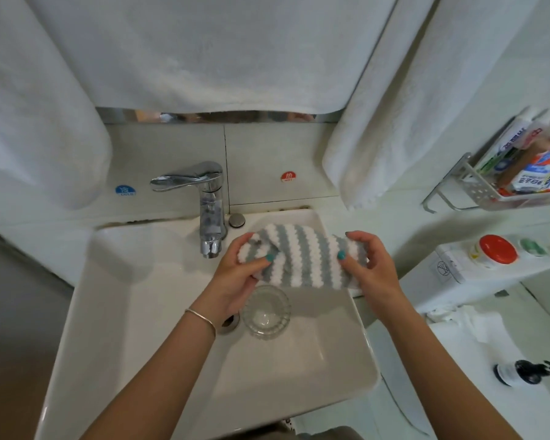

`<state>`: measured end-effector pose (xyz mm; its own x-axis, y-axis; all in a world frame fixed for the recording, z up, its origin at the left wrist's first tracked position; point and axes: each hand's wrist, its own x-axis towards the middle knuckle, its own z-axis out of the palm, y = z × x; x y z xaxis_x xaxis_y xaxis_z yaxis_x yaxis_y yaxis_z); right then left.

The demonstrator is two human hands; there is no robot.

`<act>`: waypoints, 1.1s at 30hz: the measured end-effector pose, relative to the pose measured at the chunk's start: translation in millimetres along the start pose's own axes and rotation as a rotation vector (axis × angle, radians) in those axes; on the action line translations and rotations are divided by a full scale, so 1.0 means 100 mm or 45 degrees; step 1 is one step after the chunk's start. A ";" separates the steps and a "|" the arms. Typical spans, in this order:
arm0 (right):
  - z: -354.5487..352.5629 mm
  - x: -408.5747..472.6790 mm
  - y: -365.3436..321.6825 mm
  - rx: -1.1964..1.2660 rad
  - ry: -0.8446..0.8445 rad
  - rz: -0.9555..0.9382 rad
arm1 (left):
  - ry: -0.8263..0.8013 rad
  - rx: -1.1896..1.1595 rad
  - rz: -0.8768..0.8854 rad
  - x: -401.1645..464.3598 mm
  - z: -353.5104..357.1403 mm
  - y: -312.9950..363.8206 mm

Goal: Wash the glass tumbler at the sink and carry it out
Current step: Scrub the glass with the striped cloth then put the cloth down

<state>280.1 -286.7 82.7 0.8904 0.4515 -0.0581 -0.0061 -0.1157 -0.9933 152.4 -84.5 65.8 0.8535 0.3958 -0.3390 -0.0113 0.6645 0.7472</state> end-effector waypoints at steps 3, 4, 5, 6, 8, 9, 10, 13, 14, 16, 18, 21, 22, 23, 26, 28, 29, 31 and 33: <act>-0.17 0.04 0.10 0.030 -0.004 0.028 | 0.034 0.306 -0.067 0.01 -0.04 -0.08; -0.23 0.06 0.13 0.039 -0.011 0.049 | 0.007 0.437 -0.086 0.02 -0.05 -0.13; -0.28 0.08 0.16 0.040 -0.022 0.066 | -0.019 0.503 -0.080 0.04 -0.04 -0.17; -0.34 0.11 0.18 0.030 -0.037 0.074 | -0.029 0.532 -0.042 0.06 -0.02 -0.20; -0.44 0.23 0.19 -0.010 -0.051 0.058 | -0.014 0.548 0.113 0.10 0.08 -0.23; -0.48 0.32 0.19 -0.026 -0.043 0.050 | 0.003 0.562 0.184 0.15 0.13 -0.25; -0.52 0.41 0.20 -0.047 -0.033 0.053 | 0.031 0.605 0.230 0.21 0.16 -0.27; -0.54 0.71 0.31 -0.291 -0.016 0.146 | 0.141 0.898 0.210 0.46 0.18 -0.39; -0.53 0.78 0.39 -0.404 -0.030 0.197 | 0.149 1.032 0.156 0.52 0.16 -0.45; -0.51 0.86 0.56 -0.575 -0.065 0.254 | 0.132 1.208 0.085 0.58 0.12 -0.56; -0.52 0.86 0.68 -0.664 -0.091 0.250 | 0.185 1.320 0.133 0.59 0.09 -0.65; -0.54 0.81 0.75 -0.747 -0.169 0.193 | 0.249 1.555 0.243 0.56 0.04 -0.74; -0.54 0.78 0.75 -0.754 -0.179 0.178 | 0.251 1.622 0.254 0.55 0.03 -0.75; -0.55 0.77 0.74 -0.751 -0.179 0.167 | 0.249 1.670 0.262 0.54 0.03 -0.76; -0.54 0.74 0.65 -0.740 -0.172 0.155 | 0.226 1.745 0.291 0.50 0.02 -0.68; -0.49 0.69 0.53 -0.735 -0.183 0.132 | 0.237 1.758 0.291 0.42 -0.03 -0.61; -0.44 0.64 0.47 -0.712 -0.189 0.110 | 0.249 1.766 0.288 0.37 -0.08 -0.57; -0.28 0.49 0.36 -0.633 -0.212 0.053 | 0.256 1.810 0.279 0.25 -0.22 -0.52; -0.08 0.31 0.31 -0.606 -0.286 -0.014 | 0.252 1.887 0.259 0.14 -0.39 -0.49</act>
<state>311.4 -282.9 51.1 0.7693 0.6274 -0.1202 0.2566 -0.4758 -0.8413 144.2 -86.8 2.1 0.8189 0.5564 -0.1409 0.5068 -0.5857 0.6325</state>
